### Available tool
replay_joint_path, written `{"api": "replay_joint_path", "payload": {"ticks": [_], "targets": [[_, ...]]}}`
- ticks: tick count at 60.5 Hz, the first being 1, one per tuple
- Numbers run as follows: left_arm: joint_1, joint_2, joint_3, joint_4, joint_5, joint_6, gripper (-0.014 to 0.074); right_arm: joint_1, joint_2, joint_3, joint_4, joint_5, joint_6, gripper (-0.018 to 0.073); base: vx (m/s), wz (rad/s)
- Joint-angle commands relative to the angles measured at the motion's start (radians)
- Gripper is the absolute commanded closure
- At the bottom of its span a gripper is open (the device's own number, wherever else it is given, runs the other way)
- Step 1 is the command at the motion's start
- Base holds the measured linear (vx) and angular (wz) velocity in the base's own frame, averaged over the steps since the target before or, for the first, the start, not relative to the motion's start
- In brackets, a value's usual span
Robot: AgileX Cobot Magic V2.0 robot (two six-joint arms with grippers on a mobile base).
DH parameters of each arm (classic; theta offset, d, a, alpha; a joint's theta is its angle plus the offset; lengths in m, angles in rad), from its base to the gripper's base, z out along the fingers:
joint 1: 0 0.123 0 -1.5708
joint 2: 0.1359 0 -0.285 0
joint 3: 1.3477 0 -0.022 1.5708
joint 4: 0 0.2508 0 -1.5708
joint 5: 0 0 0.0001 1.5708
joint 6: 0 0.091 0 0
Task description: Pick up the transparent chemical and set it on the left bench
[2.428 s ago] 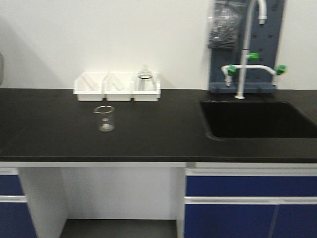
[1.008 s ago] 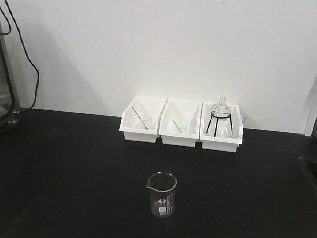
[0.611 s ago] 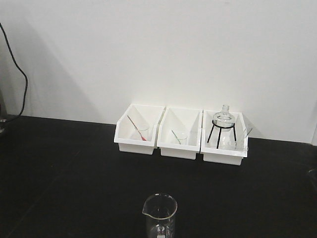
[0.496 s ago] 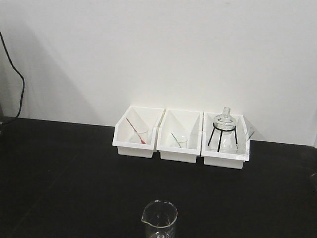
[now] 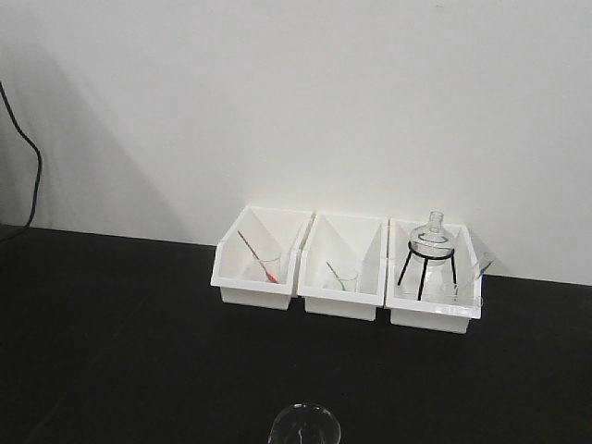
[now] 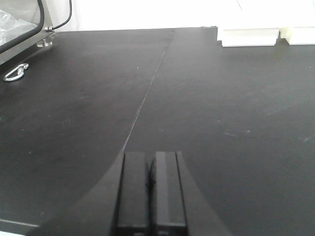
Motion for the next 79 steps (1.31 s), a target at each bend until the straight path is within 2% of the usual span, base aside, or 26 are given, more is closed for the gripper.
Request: {"api": "replay_joint_path", "payload": {"ticks": [1, 22, 25, 35, 39, 42, 45, 54, 58, 62, 69, 79], "targets": [[-0.002, -0.019, 0.016, -0.001, -0.078, -0.008, 0.0600, -0.002, 0.006, -0.028, -0.016, -0.091, -0.012, 0.0559, 0.05, 0.01], [-0.002, -0.019, 0.016, -0.001, -0.078, -0.008, 0.0600, -0.002, 0.010, -0.028, -0.012, -0.110, -0.015, 0.0559, 0.01, 0.01], [-0.002, -0.019, 0.016, -0.001, -0.078, -0.008, 0.0600, -0.002, 0.020, -0.028, -0.004, -0.154, -0.006, 0.0559, 0.00, 0.00], [-0.002, -0.019, 0.016, -0.001, -0.078, -0.008, 0.0600, -0.002, 0.140, -0.034, 0.043, -0.516, 0.107, 0.0559, 0.00, 0.00], [-0.002, -0.019, 0.016, -0.001, -0.078, -0.008, 0.0600, -0.002, 0.222, -0.053, 0.029, -0.597, 0.170, 0.0559, 0.00, 0.00], [-0.002, -0.019, 0.016, -0.001, -0.078, -0.008, 0.0600, -0.002, 0.295, -0.082, -0.021, -0.664, 0.219, 0.0559, 0.00, 0.00], [-0.002, -0.019, 0.016, -0.001, -0.078, -0.008, 0.0600, -0.002, 0.382, -0.114, -0.111, -0.740, 0.265, 0.0559, 0.00, 0.00], [-0.002, -0.019, 0.016, -0.001, -0.078, -0.008, 0.0600, -0.002, 0.634, -0.241, -0.378, -0.987, 0.509, 0.0559, 0.00, 0.00], [-0.002, -0.019, 0.016, -0.001, -0.078, -0.008, 0.0600, -0.002, 0.736, -0.306, -0.489, -1.026, 0.546, 0.0559, 0.00, 0.00], [-0.002, -0.019, 0.016, -0.001, -0.078, -0.008, 0.0600, -0.002, 0.811, -0.358, -0.536, -1.048, 0.568, 0.0559, 0.00, 0.00], [-0.002, -0.019, 0.016, -0.001, -0.078, -0.008, 0.0600, 0.012, 0.920, -0.438, -0.560, -1.104, 0.641, 0.0559, 0.00, 0.00], [-0.002, -0.019, 0.016, -0.001, -0.078, -0.008, 0.0600, 0.140, 1.021, -0.527, -0.646, -0.977, 0.657, 0.0559, 0.00, 0.00]]}}
